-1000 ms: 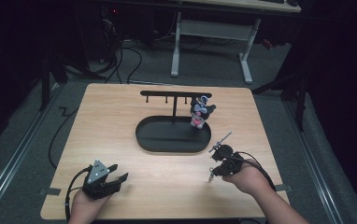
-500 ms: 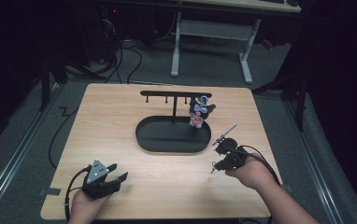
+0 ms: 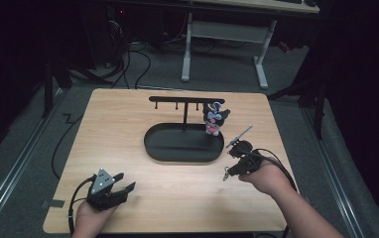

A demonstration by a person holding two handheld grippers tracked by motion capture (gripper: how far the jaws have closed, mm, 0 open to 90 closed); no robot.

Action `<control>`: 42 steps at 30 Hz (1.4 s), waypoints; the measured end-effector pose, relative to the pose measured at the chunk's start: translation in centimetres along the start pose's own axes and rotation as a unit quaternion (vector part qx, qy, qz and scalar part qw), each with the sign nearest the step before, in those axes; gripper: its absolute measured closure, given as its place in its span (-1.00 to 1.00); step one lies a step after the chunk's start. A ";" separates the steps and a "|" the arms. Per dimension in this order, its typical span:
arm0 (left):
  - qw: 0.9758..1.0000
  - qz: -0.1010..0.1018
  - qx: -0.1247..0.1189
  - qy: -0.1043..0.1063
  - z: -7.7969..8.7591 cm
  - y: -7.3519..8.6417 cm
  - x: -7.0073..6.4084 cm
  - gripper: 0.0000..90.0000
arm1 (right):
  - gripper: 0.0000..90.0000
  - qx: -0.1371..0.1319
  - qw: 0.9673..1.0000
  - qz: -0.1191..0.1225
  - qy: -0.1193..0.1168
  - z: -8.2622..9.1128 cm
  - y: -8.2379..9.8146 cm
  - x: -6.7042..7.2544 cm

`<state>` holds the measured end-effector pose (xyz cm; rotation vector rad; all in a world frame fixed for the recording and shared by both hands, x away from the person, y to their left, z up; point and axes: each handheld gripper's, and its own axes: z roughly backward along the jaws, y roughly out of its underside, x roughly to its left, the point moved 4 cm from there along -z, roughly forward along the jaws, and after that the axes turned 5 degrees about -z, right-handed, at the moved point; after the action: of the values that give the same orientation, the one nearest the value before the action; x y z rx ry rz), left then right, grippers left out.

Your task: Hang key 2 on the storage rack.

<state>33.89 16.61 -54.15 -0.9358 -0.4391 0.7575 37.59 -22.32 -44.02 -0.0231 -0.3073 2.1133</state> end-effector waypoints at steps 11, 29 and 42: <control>1.000 0.000 0.004 0.003 -0.1 0.1 -0.1 -0.04 | 0.98 -0.007 1.000 -0.002 0.001 0.7 -2.2 -0.3; 1.000 -0.001 0.003 -0.004 0.5 0.3 0.0 -0.04 | 0.98 -0.021 0.999 0.025 0.015 2.9 -10.3 0.4; 1.000 0.005 0.002 -0.003 0.5 0.4 0.2 -0.04 | 0.98 -0.029 0.999 0.017 0.012 4.2 -15.1 0.3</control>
<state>33.54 17.24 -54.22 -0.9331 -0.4394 0.7701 49.42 -15.35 -36.51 -0.0884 -0.3551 2.1362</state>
